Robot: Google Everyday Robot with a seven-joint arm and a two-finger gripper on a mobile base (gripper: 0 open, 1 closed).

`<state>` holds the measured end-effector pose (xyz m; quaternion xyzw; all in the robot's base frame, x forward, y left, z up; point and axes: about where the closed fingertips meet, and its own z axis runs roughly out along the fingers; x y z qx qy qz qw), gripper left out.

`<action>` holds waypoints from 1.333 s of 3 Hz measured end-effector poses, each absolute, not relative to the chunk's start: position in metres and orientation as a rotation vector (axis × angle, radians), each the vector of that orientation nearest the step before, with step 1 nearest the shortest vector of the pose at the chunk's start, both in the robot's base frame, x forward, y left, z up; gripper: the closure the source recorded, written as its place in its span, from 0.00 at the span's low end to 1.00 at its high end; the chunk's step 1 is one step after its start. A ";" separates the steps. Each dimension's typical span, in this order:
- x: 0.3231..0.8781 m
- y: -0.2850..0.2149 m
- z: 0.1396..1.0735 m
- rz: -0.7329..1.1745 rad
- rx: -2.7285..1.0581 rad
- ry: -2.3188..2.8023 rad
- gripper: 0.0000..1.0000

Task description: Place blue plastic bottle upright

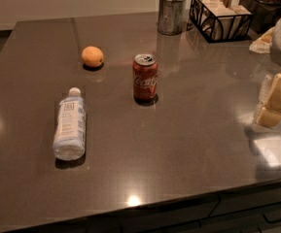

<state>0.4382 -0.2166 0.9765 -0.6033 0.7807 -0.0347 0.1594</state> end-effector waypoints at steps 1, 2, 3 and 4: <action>0.438 -0.217 0.977 -0.099 -1.724 2.231 0.00; 0.447 -0.194 0.993 -0.107 -1.807 2.128 0.00; 0.462 -0.158 1.011 -0.105 -1.907 1.994 0.00; 0.483 -0.107 1.016 -0.123 -2.074 1.838 0.00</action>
Offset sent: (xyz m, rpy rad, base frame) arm 0.0124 0.0268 0.0194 -0.0035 -0.0283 0.1273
